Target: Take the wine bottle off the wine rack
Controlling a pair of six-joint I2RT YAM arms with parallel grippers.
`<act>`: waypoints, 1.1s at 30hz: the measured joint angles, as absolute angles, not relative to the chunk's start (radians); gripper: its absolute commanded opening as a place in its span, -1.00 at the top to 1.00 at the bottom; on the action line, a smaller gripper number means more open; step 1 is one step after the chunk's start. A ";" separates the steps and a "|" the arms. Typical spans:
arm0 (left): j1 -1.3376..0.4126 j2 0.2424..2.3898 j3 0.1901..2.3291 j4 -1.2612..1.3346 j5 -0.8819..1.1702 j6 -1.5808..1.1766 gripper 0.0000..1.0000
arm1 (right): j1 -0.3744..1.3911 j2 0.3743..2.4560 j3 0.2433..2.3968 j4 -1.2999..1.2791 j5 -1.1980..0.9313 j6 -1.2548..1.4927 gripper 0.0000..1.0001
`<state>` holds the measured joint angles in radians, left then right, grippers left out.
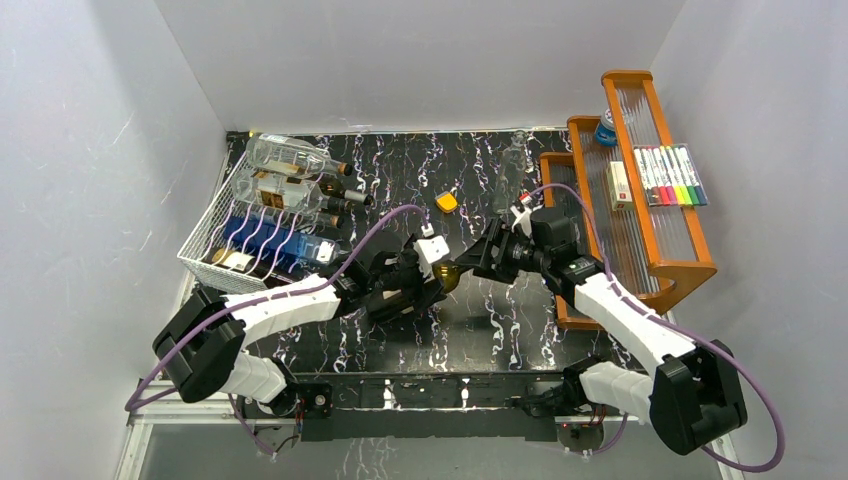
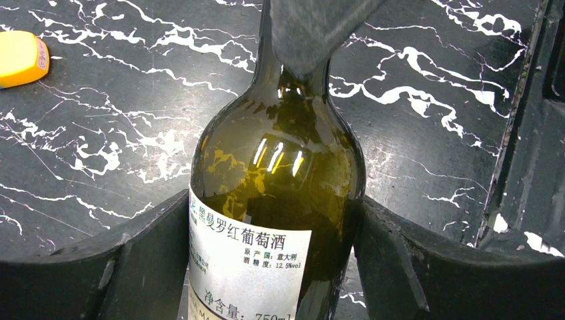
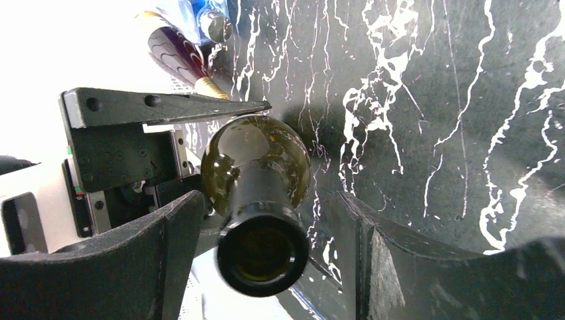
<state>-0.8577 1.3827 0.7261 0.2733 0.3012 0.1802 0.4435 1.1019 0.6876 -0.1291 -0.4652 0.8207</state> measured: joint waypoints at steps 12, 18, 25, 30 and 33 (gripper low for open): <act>-0.853 1.382 0.715 0.287 0.282 0.155 0.53 | 0.522 1.175 0.622 0.132 -0.419 0.964 0.07; -0.846 1.369 0.711 0.290 0.270 0.138 0.36 | 0.536 1.185 0.627 0.130 -0.353 0.981 0.88; -0.851 1.365 0.711 0.310 0.280 0.119 -0.81 | 0.553 1.129 0.635 0.084 -0.301 0.945 1.00; -0.854 1.357 0.727 0.307 0.324 0.065 -0.97 | 0.565 1.106 0.683 0.011 -0.281 0.875 1.00; -0.853 1.336 0.728 0.306 0.336 0.038 -0.97 | 0.571 1.098 0.734 -0.056 -0.267 0.811 1.00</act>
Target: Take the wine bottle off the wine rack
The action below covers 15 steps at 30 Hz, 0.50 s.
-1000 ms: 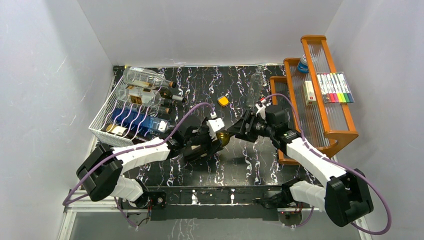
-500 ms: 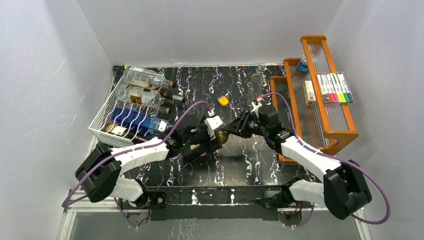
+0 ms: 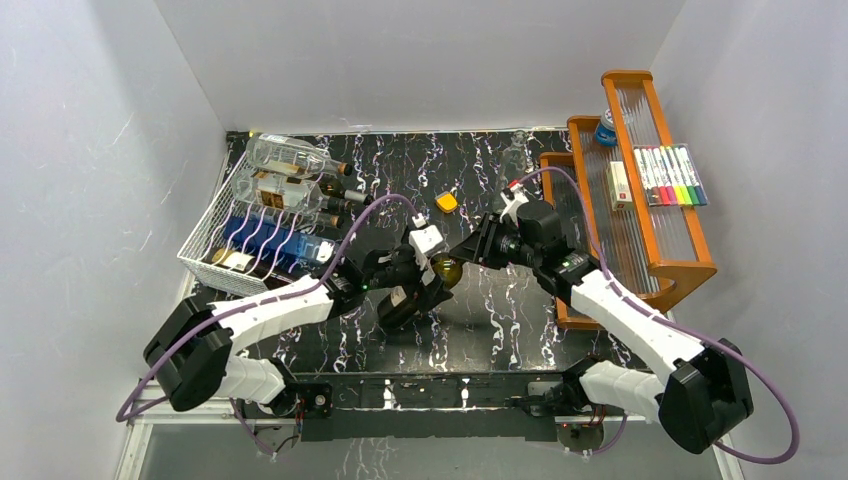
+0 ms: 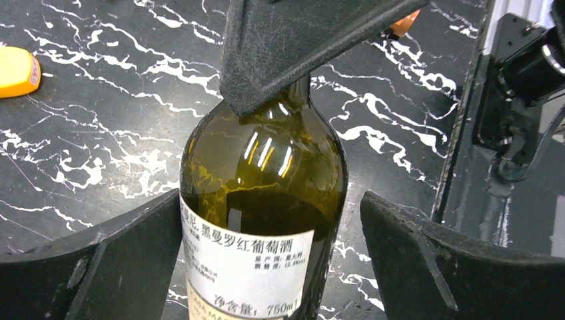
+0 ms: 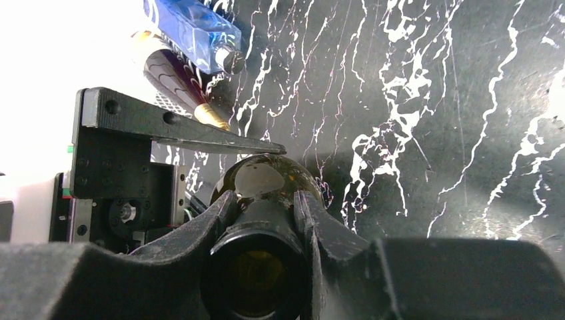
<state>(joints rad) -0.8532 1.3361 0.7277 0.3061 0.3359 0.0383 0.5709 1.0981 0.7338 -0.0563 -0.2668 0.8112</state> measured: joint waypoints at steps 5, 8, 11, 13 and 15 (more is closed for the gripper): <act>-0.853 1.277 0.732 0.284 0.336 0.010 -0.97 | 0.579 1.096 0.833 -0.184 -0.224 0.694 1.00; -0.854 1.234 0.743 0.263 0.332 -0.002 -0.97 | 0.578 1.091 0.890 -0.255 -0.162 0.632 1.00; -0.856 1.202 0.771 0.245 0.332 -0.012 -0.97 | 0.576 1.091 0.947 -0.310 -0.078 0.568 1.00; -0.857 1.195 0.792 0.237 0.331 -0.016 -0.97 | 0.573 1.095 0.991 -0.357 -0.012 0.521 1.00; -0.858 1.193 0.807 0.227 0.327 -0.019 -0.97 | 0.570 1.103 1.027 -0.396 0.045 0.482 1.00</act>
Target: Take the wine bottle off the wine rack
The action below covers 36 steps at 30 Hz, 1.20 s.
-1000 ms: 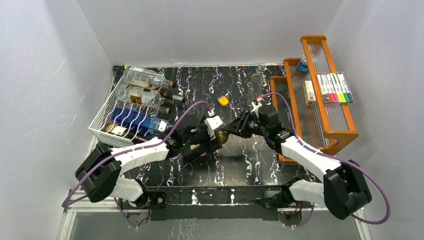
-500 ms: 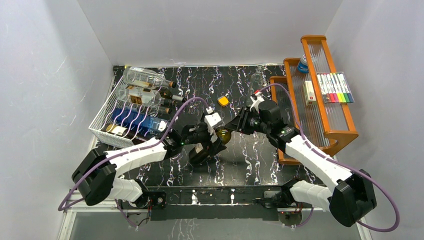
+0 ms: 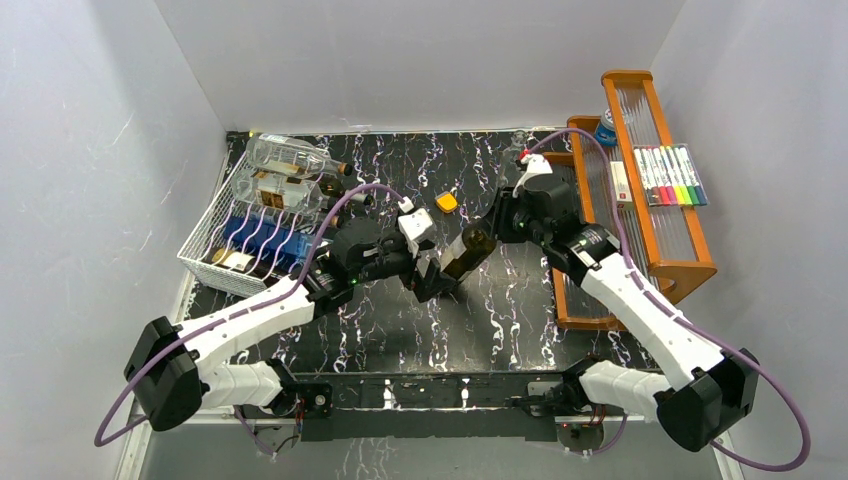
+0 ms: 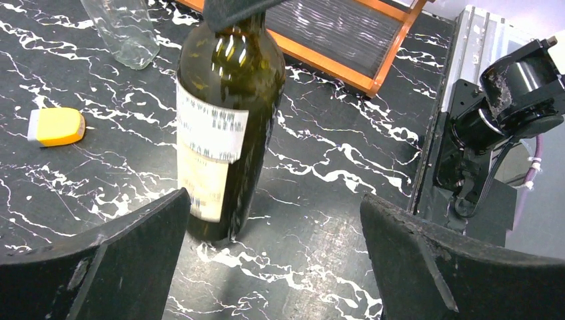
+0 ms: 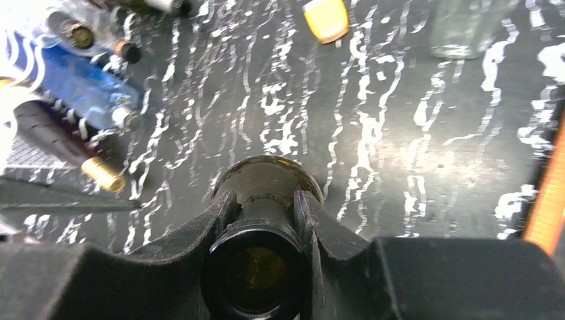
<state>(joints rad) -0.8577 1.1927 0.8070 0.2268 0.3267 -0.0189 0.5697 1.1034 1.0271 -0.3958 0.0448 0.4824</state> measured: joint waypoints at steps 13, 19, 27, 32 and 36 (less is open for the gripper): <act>-0.858 1.189 0.818 0.191 0.246 -0.025 -0.97 | 0.528 1.222 1.187 -0.498 0.276 0.301 1.00; -0.858 1.163 0.835 0.146 0.174 -0.030 -0.97 | 0.478 1.280 1.223 -0.475 0.291 0.253 1.00; -0.857 1.107 0.875 0.088 0.020 -0.054 -0.97 | 0.471 1.333 1.264 -0.467 0.317 0.226 1.00; -0.854 1.069 0.875 0.066 -0.025 -0.064 -0.97 | 0.470 1.393 1.327 -0.501 0.369 0.221 1.00; -0.852 1.062 0.875 0.053 -0.046 -0.064 -0.97 | 0.459 1.411 1.349 -0.524 0.406 0.220 1.00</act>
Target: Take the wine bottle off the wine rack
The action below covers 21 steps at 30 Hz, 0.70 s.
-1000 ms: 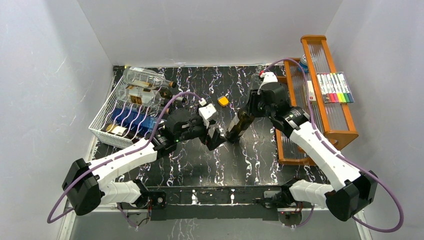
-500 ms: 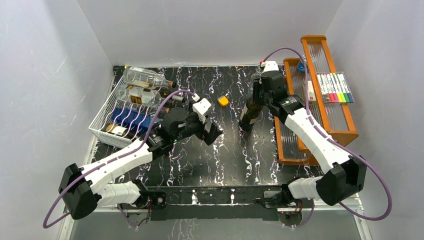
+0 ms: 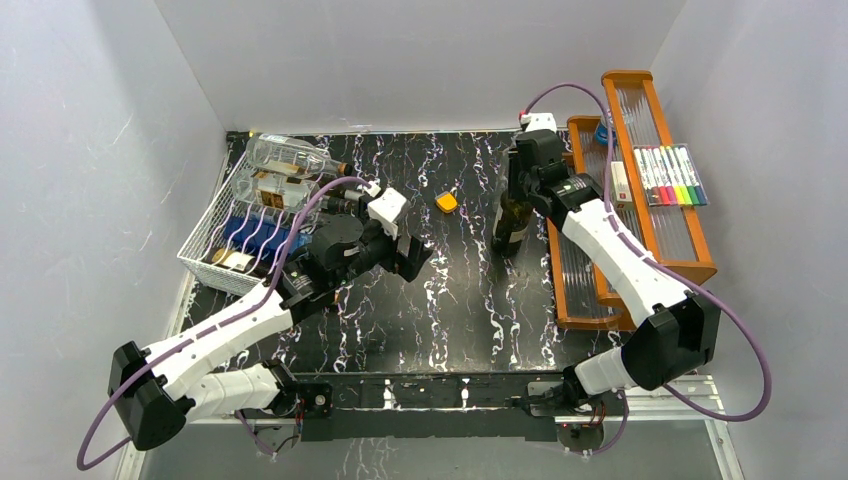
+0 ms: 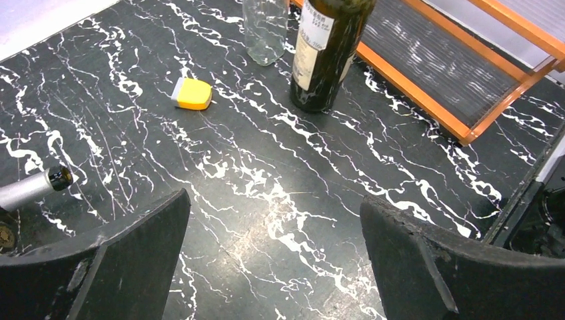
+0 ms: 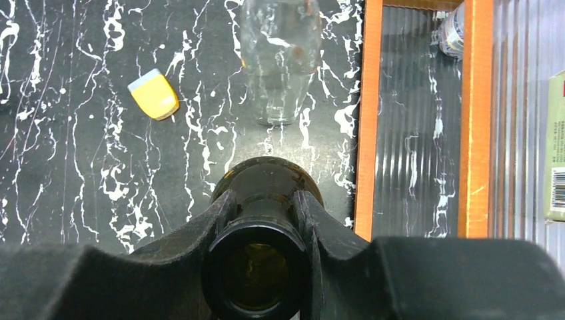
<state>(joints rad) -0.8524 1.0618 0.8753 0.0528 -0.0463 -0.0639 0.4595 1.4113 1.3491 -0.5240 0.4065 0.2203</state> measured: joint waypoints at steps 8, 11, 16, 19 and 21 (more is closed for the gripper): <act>-0.846 1.062 0.922 -0.015 -0.144 -0.072 -0.97 | 0.421 1.415 1.350 -0.522 0.395 0.234 0.72; -0.843 1.060 0.949 -0.031 -0.185 -0.075 -0.97 | 0.420 1.415 1.344 -0.508 0.392 0.233 0.41; -0.839 1.038 0.954 -0.041 -0.226 -0.082 -0.97 | 0.420 1.415 1.344 -0.507 0.389 0.230 -0.09; -0.839 1.037 0.966 -0.053 -0.230 -0.086 -0.97 | 0.420 1.415 1.344 -0.506 0.385 0.232 -0.31; -0.839 1.038 0.976 -0.059 -0.230 -0.089 -0.96 | 0.420 1.415 1.344 -0.506 0.381 0.231 -0.41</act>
